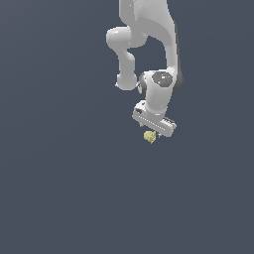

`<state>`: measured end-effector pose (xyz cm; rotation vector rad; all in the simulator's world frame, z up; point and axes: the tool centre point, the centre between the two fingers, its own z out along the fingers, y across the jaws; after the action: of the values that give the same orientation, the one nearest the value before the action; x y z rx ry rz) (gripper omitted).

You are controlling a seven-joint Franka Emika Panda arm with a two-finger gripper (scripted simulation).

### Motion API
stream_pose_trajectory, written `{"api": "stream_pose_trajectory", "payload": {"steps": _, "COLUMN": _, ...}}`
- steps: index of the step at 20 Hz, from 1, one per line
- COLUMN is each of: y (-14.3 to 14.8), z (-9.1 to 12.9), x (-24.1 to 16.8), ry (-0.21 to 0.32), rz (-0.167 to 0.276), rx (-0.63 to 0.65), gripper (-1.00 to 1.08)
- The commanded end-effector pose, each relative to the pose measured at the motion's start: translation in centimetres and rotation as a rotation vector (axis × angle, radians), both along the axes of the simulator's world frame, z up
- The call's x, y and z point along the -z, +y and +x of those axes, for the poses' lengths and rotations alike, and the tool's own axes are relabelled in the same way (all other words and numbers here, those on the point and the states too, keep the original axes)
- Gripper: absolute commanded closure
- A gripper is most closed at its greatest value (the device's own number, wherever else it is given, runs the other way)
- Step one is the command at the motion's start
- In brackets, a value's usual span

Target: Pick up the object and move it to a goal position.

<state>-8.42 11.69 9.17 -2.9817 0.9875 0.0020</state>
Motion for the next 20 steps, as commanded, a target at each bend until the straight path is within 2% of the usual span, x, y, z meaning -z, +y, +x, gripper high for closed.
{"api": "stream_pose_trajectory", "payload": {"steps": 1, "y": 0.3, "z": -0.3, "x": 0.2, "ry": -0.001, "rz": -0.001, "rx": 0.022, "gripper": -0.92}}
{"api": "stream_pose_trajectory", "payload": {"steps": 11, "y": 0.5, "z": -0.6, "x": 0.6, "ry": -0.001, "rz": -0.001, "rx": 0.036, "gripper": -0.92}}
{"api": "stream_pose_trajectory", "payload": {"steps": 20, "y": 0.5, "z": -0.7, "x": 4.3, "ry": -0.001, "rz": -0.001, "rx": 0.040, "gripper": -0.92}}
